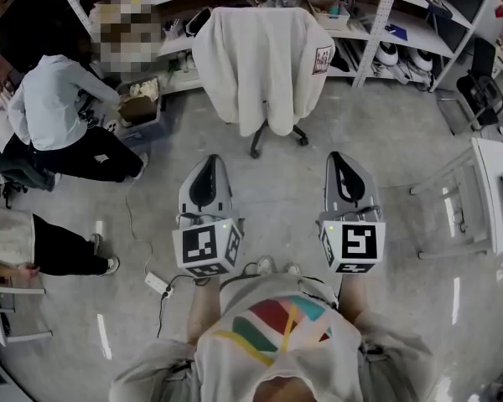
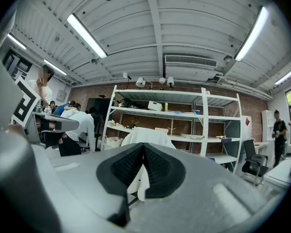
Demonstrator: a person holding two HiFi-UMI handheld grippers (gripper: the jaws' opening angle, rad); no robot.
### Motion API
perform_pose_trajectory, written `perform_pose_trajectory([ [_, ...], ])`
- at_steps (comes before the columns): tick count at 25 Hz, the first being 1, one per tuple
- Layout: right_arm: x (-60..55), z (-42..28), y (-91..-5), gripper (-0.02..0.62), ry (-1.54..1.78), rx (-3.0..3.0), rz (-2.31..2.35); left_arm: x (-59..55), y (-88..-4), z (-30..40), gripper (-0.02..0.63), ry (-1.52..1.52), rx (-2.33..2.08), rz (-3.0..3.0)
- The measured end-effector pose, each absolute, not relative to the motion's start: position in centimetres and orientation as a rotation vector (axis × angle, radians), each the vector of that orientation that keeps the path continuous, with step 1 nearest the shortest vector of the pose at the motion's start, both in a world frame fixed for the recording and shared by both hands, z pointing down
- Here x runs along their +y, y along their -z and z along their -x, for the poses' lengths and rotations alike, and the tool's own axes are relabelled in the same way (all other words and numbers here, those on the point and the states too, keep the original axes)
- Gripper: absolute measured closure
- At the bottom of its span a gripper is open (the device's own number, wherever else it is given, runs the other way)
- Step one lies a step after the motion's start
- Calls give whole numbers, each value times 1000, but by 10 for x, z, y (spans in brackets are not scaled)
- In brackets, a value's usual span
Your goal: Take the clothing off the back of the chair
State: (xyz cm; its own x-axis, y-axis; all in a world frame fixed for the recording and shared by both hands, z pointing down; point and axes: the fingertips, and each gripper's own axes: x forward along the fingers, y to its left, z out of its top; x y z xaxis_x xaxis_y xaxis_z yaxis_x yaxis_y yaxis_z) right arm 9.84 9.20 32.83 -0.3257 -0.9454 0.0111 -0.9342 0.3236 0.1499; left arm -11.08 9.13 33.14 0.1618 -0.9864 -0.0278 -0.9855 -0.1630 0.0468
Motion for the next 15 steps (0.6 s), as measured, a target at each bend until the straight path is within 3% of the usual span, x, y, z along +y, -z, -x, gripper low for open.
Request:
perform_pose_trajectory([
  [15,93,-58,-337,594,167,-2439,-1799,74,-343,160,591,104,-1976,-2373],
])
